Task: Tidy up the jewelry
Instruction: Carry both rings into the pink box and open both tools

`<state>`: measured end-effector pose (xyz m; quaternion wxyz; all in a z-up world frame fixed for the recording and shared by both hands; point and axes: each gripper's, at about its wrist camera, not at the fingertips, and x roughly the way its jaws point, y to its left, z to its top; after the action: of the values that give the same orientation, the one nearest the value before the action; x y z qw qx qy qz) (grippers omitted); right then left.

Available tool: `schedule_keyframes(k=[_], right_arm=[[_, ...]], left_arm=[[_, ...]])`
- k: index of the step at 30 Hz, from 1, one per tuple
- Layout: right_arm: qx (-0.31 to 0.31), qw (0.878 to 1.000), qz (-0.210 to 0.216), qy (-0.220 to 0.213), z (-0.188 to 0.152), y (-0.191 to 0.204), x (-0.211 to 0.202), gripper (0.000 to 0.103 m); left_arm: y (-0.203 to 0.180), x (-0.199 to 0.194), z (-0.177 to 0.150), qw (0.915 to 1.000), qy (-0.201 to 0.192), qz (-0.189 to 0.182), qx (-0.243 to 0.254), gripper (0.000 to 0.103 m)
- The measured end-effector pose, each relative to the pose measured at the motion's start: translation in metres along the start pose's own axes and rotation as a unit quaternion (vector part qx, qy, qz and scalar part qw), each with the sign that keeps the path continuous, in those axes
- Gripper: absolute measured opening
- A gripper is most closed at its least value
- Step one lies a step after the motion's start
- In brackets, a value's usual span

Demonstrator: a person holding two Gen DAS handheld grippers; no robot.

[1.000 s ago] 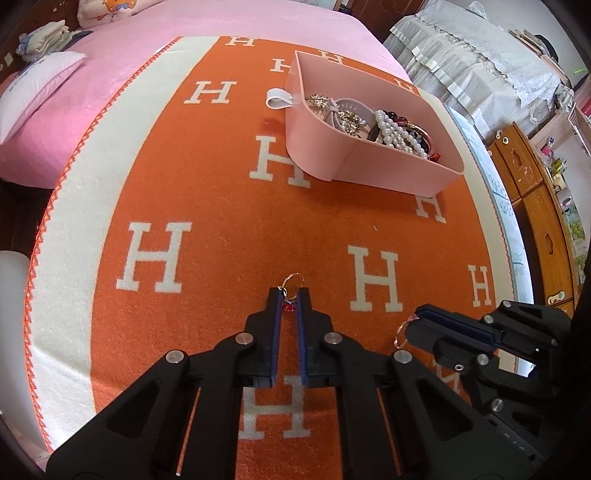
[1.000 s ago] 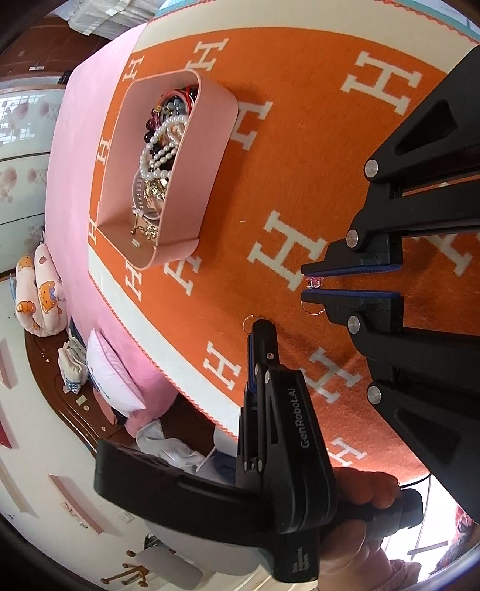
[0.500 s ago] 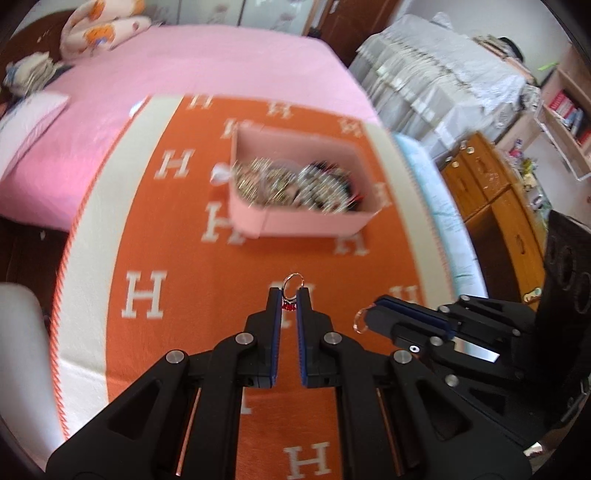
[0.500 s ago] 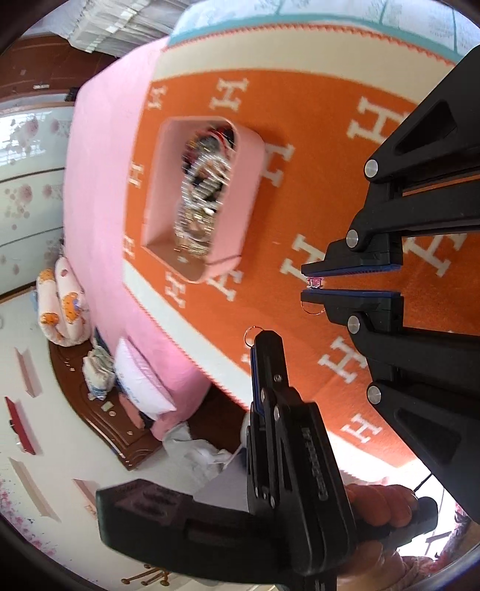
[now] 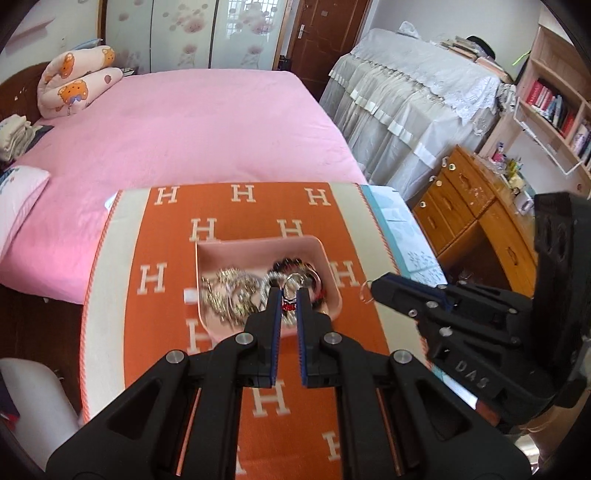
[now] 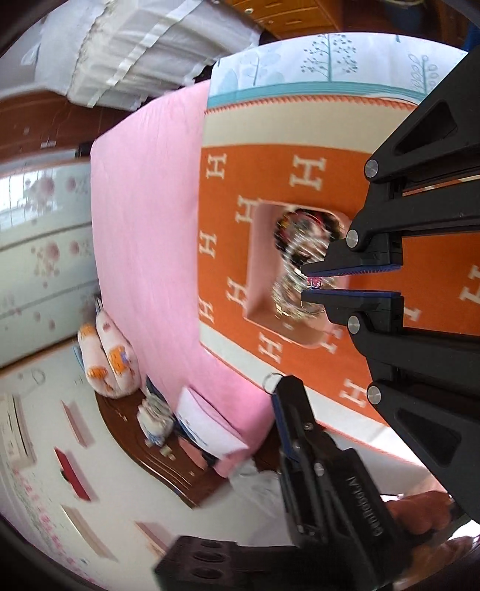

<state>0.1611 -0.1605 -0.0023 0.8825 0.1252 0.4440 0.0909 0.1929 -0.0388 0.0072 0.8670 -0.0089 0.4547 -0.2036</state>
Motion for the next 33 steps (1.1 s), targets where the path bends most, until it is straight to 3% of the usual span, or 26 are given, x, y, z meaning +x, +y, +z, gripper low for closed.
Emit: schedule_keyframes(k=[7, 14, 16, 18, 21, 24, 33], right_arm=[[0.014, 1.000, -0.021, 0.018, 0.042, -0.017, 0.049, 0.007], [0.015, 0.997, -0.051, 0.057, 0.044, -0.026, 0.119, 0.007], [0.014, 0.996, -0.061, 0.070, 0.041, -0.028, 0.134, 0.011], [0.012, 0.995, -0.067, 0.077, 0.038, -0.029, 0.143, 0.019], [0.015, 0.994, -0.075, 0.071, 0.034, -0.034, 0.149, 0.024], [0.022, 0.995, -0.073, 0.072, 0.032, -0.038, 0.151, 0.024], [0.020, 0.995, -0.076, 0.062, 0.030, -0.033, 0.127, 0.024]], left_arm=[[0.022, 0.063, 0.032, 0.9993, 0.024, 0.024, 0.013, 0.006], [0.040, 0.122, 0.026, 0.9969, 0.063, 0.042, 0.019, 0.006], [0.043, 0.134, 0.022, 0.9959, 0.078, 0.043, 0.016, 0.015], [0.049, 0.143, 0.019, 0.9955, 0.086, 0.040, 0.004, 0.050], [0.060, 0.146, 0.018, 0.9958, 0.082, 0.031, -0.024, 0.064], [0.065, 0.145, 0.018, 0.9960, 0.078, 0.030, -0.032, 0.068], [0.057, 0.117, 0.017, 0.9973, 0.053, 0.025, -0.044, 0.068]])
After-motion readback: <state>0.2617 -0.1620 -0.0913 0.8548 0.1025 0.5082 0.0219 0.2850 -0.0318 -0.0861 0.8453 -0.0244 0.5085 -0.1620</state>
